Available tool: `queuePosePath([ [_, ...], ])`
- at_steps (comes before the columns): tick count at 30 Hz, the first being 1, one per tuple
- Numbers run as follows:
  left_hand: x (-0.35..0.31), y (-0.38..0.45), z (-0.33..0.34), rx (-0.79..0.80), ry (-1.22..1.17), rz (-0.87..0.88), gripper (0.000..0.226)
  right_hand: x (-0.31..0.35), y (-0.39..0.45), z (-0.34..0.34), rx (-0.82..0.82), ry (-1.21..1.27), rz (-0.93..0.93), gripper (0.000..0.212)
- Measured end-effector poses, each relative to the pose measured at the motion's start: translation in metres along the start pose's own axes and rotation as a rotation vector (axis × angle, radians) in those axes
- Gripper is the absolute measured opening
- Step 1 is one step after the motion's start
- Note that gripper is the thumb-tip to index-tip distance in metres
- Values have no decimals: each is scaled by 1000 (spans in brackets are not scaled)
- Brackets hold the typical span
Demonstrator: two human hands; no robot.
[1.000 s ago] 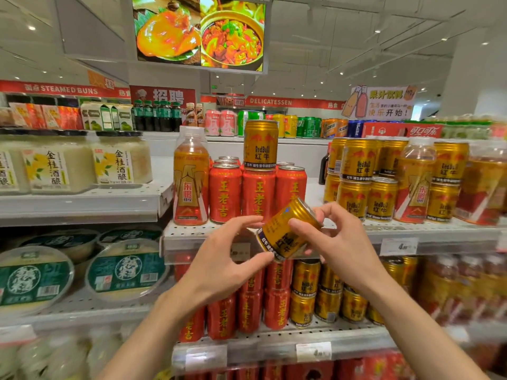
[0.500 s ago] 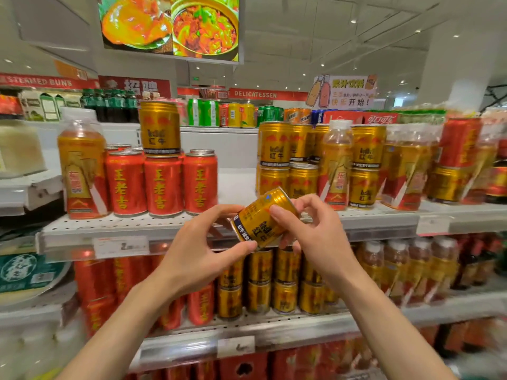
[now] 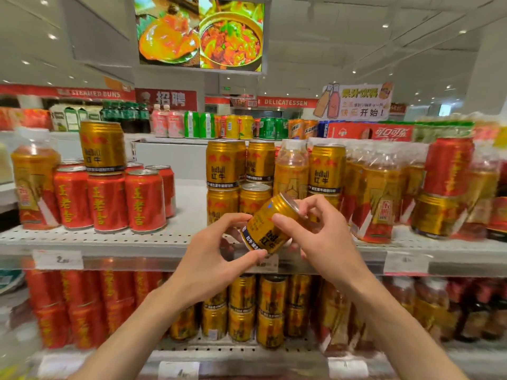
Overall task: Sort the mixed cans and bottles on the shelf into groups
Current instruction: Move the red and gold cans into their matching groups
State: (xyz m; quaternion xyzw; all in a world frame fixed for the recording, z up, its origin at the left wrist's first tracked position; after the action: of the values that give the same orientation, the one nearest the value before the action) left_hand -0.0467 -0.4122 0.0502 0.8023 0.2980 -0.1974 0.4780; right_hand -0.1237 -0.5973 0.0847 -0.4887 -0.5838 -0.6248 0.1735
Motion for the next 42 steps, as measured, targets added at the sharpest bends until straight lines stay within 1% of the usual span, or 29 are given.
queuePosePath([
  [3,0,6,-1,-19,10,28,54,3,8,-1,-2,-68,-53,33],
  [8,6,23,-17,-98,15,106,53,25,28,9,-15,-179,-171,34],
  [10,10,30,-26,-176,15,108,50,36,41,13,-18,-260,-234,35],
  [12,15,37,-35,-289,44,82,49,43,56,16,-34,-362,-268,37],
  [14,24,45,-41,-387,79,43,53,48,70,19,-69,-464,-292,39],
  [16,32,53,-41,-427,98,-11,63,50,82,24,-102,-541,-319,39],
  [19,40,63,-38,-366,82,-103,77,47,95,33,-112,-629,-333,40],
  [22,41,68,-33,-265,-34,-172,82,42,101,40,-118,-705,-324,40],
  [25,43,68,-27,-205,-145,-184,67,39,107,44,-137,-739,-322,41],
  [27,45,67,-24,-200,-204,-187,58,37,111,47,-139,-782,-313,42],
  [30,46,66,-23,-207,-250,-196,57,33,116,51,-150,-857,-340,42],
  [34,47,64,-24,-186,-241,-192,55,26,113,52,-117,-915,-369,51],
  [42,47,64,-23,-191,-254,-202,55,20,107,54,-119,-871,-437,57],
])
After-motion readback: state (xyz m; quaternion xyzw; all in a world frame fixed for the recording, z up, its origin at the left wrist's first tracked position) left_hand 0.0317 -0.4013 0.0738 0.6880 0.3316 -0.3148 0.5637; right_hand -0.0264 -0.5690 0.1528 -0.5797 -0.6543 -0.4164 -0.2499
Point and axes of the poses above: each hand's wrist, its own y-axis towards the middle knuckle, its own z-axis out of the palm, x = y × z, the point moved 2 cm from there along y, towards the middle knuckle, and after that the axes turned 2 degrees about -x, right-handed, at the moved point
